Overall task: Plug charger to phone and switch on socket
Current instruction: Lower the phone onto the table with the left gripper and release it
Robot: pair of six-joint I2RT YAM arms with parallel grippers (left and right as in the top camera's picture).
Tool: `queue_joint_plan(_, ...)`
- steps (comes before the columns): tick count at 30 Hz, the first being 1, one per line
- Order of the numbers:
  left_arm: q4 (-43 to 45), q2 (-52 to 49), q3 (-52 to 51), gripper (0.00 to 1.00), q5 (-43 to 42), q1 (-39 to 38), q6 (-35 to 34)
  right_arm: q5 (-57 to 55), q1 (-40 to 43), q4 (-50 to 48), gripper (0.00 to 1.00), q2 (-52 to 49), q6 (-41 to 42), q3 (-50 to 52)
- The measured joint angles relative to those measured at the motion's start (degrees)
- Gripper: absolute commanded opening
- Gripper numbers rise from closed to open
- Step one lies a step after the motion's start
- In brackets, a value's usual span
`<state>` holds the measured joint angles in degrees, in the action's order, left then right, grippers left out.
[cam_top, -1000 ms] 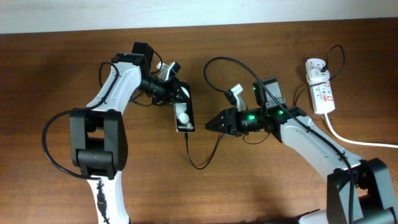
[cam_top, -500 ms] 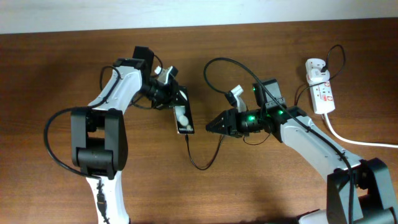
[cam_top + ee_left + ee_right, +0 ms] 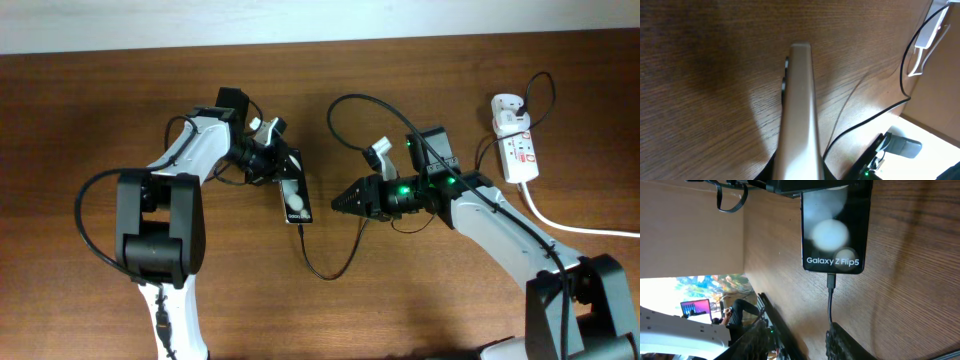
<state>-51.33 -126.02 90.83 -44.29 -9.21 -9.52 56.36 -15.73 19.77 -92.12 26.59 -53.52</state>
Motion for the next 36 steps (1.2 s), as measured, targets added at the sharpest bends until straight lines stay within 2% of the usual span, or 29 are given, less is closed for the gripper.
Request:
queue_joint_plan(10,2.8,0.0,-4.11,0.06,0.2,0.0,-0.02,0.0,0.0,0.17,0.41,0.0,-0.07,0.0)
queue_joint_plan(15,2.8,0.0,-4.17,0.21,0.33,0.0,-0.39,-0.02,0.0,0.17,0.41,0.0,-0.02,0.0)
queue_joint_plan(17,2.8,0.0,-4.26,0.3,1.05,0.0,-0.63,0.0,0.0,0.2,0.41,0.0,-0.04,0.0)
queue_joint_plan(24,2.75,0.0,-4.28,0.42,1.29,0.0,-0.72,0.0,0.0,0.22,0.41,0.0,-0.02,0.0)
queue_joint_plan(27,2.75,0.0,-4.28,0.44,1.44,0.0,-0.81,0.0,0.0,0.61,0.41,0.0,-0.04,0.0)
queue_joint_plan(29,2.71,0.0,-4.28,0.5,2.43,0.0,-0.81,0.0,0.0,0.63,0.41,0.0,-0.02,0.0)
queue_joint_plan(32,2.73,0.0,-4.28,0.67,2.93,-0.04,-0.66,-0.02,0.0,0.63,0.41,0.0,-0.02,0.0)
queue_joint_plan(36,2.73,0.33,-4.22,0.72,2.58,-0.04,-0.79,-0.02,0.0,1.07,0.41,0.0,-0.04,0.0)
